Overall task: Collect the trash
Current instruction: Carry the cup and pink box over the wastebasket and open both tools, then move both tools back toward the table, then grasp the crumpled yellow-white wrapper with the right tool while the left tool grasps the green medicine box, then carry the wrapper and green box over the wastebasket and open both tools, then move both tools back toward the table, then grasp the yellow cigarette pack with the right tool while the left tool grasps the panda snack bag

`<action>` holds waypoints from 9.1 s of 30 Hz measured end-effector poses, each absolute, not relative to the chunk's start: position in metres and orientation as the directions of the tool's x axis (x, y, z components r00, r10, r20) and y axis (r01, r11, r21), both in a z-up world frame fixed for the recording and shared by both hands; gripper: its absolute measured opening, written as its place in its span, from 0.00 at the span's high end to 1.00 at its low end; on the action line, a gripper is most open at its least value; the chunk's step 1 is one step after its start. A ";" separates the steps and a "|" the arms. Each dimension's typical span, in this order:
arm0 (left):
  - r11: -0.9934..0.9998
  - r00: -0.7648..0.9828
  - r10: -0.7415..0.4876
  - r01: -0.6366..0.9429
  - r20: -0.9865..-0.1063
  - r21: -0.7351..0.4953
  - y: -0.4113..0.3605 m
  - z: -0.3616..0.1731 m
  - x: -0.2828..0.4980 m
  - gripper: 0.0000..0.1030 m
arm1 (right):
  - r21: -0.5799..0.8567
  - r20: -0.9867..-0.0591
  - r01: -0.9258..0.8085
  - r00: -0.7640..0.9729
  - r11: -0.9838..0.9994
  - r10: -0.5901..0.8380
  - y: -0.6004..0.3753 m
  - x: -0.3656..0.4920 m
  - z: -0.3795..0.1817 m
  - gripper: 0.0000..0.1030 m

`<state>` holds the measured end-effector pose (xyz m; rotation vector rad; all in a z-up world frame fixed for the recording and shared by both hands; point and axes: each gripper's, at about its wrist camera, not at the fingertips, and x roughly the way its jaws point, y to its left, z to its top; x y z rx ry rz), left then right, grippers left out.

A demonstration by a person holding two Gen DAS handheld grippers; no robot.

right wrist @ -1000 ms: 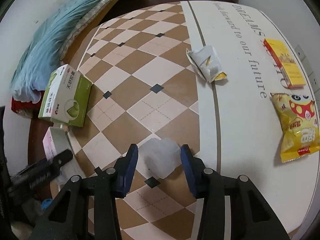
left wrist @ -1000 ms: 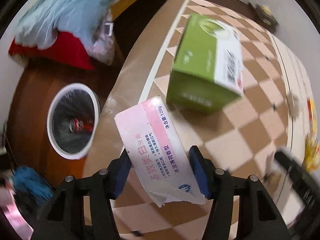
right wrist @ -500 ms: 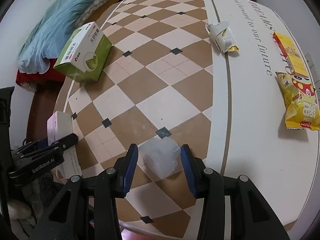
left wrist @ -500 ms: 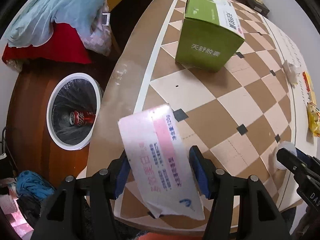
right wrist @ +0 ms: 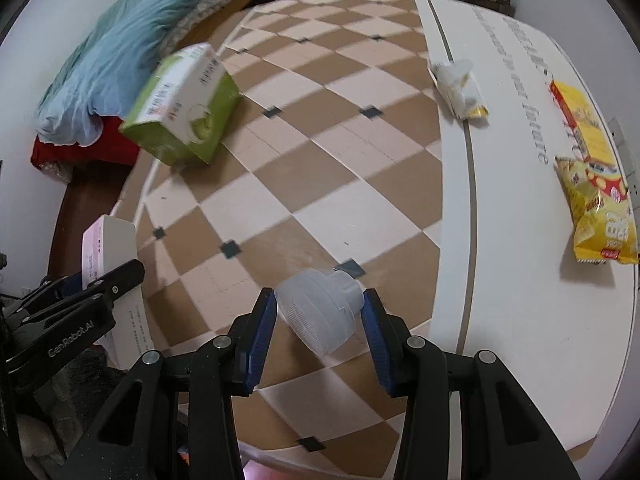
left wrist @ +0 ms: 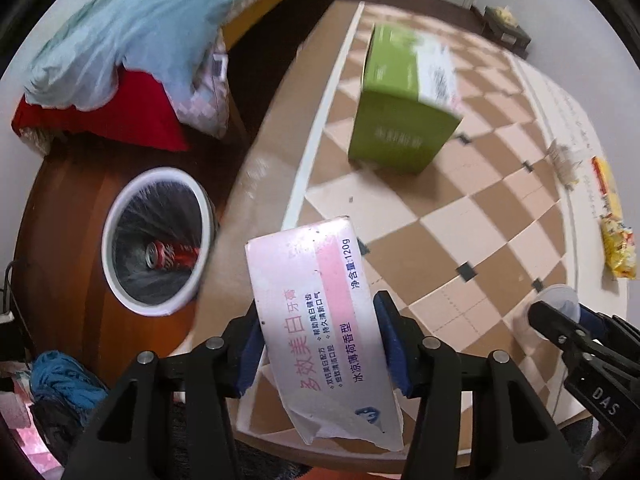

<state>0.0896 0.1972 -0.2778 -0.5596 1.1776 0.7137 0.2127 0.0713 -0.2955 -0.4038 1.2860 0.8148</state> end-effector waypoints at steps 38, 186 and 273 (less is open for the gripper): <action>0.367 0.162 0.103 -0.923 -0.981 -0.114 0.463 -0.347 -0.102 0.51 | 0.268 -0.949 -0.907 -0.191 0.325 0.250 0.409 0.018 -0.387 0.56; 0.233 0.233 0.025 -0.947 -0.972 -0.221 0.476 -0.348 -0.138 0.41 | 0.309 -0.947 -0.892 -0.256 0.331 0.194 0.428 0.005 -0.421 0.59; 0.856 0.184 -0.098 -0.486 -0.978 -0.177 0.005 -0.283 0.389 0.03 | 0.107 -0.966 -0.299 0.193 0.948 0.171 -0.178 0.444 -0.284 0.37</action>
